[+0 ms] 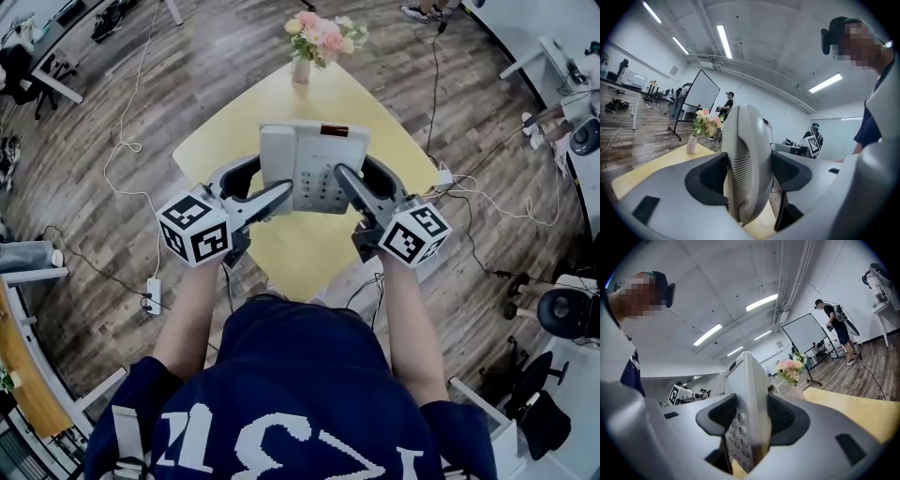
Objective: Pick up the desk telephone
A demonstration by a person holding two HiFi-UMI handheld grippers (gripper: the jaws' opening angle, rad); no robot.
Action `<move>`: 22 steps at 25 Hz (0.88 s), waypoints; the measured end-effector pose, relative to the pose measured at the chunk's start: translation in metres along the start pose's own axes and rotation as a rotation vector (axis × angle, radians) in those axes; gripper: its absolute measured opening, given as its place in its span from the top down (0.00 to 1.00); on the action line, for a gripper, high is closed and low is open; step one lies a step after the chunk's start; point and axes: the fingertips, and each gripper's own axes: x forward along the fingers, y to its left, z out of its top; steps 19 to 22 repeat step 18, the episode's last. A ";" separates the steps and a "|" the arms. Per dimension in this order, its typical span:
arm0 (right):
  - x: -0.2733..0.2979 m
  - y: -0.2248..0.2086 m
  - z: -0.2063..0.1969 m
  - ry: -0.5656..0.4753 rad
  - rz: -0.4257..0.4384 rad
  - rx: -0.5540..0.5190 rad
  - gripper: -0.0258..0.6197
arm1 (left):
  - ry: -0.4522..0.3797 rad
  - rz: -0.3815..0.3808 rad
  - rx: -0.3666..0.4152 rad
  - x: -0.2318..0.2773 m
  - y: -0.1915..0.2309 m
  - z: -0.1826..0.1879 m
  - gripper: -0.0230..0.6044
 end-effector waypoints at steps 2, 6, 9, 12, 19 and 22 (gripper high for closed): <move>-0.001 0.004 0.004 -0.015 0.006 0.003 0.62 | -0.009 0.000 0.011 -0.003 -0.003 0.005 0.47; -0.002 0.011 0.011 -0.028 0.009 -0.016 0.62 | -0.023 -0.004 0.026 -0.006 -0.007 0.011 0.47; -0.002 0.016 0.015 -0.030 0.012 -0.038 0.62 | -0.028 -0.005 0.042 -0.009 -0.009 0.015 0.47; -0.002 0.017 0.017 -0.033 0.015 -0.043 0.62 | -0.030 -0.004 0.059 -0.010 -0.009 0.017 0.47; -0.001 0.018 0.019 -0.045 0.023 -0.043 0.62 | -0.039 -0.004 0.072 -0.010 -0.010 0.021 0.47; -0.001 0.018 0.019 -0.045 0.023 -0.043 0.62 | -0.039 -0.004 0.072 -0.010 -0.010 0.021 0.47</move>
